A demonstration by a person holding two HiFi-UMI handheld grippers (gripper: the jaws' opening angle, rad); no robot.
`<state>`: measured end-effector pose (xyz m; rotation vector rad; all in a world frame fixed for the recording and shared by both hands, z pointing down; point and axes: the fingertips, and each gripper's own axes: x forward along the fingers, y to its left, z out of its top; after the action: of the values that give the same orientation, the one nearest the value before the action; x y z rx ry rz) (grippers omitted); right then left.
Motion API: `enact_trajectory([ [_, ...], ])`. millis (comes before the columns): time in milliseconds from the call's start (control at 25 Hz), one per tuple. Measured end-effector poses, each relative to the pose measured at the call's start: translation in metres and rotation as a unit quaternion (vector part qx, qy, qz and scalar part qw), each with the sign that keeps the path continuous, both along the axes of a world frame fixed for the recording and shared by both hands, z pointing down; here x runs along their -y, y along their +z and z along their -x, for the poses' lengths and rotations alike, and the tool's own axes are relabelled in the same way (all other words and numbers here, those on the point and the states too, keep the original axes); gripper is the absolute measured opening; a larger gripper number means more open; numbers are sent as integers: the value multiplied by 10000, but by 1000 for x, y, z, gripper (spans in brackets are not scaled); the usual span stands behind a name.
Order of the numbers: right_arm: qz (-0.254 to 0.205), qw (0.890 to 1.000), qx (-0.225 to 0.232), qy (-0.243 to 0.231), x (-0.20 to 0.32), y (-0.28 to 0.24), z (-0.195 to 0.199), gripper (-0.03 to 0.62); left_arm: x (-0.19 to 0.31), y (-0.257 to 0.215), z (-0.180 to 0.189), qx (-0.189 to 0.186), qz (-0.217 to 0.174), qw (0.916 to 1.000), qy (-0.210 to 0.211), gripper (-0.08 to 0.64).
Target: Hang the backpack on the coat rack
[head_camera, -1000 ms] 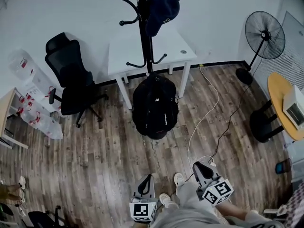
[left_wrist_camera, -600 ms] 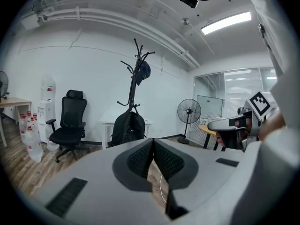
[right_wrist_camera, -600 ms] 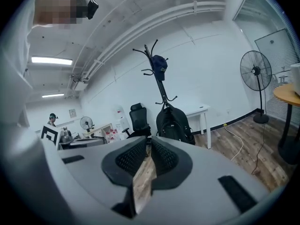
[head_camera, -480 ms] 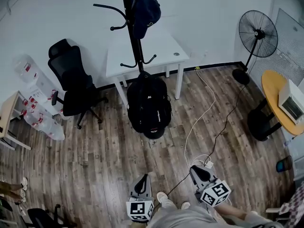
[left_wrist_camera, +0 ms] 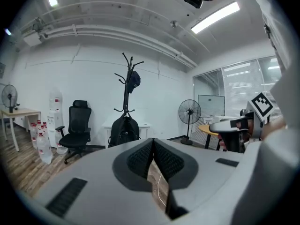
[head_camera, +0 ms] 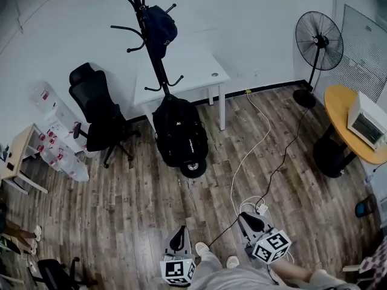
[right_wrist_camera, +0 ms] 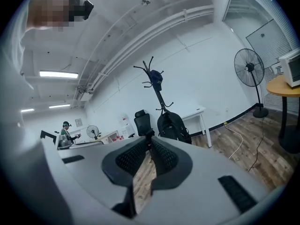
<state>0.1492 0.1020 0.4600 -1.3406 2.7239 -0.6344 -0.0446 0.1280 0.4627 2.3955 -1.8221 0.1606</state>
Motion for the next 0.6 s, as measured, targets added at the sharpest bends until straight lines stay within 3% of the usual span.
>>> enact_trajectory([
  [160,-45,9999,80,-70,-22,-6,-22,44,-28,-13,-25,41,-197,9998,-45,9],
  [360,-71,9997,109,-199,-51,-4,-33,41,-61,-28,-34,509,-396,9978,-172,9],
  [600,-110,9990,21,-427,-64,-12,-21,37,-84,-37,-25,362,-408,9981,-277,9],
])
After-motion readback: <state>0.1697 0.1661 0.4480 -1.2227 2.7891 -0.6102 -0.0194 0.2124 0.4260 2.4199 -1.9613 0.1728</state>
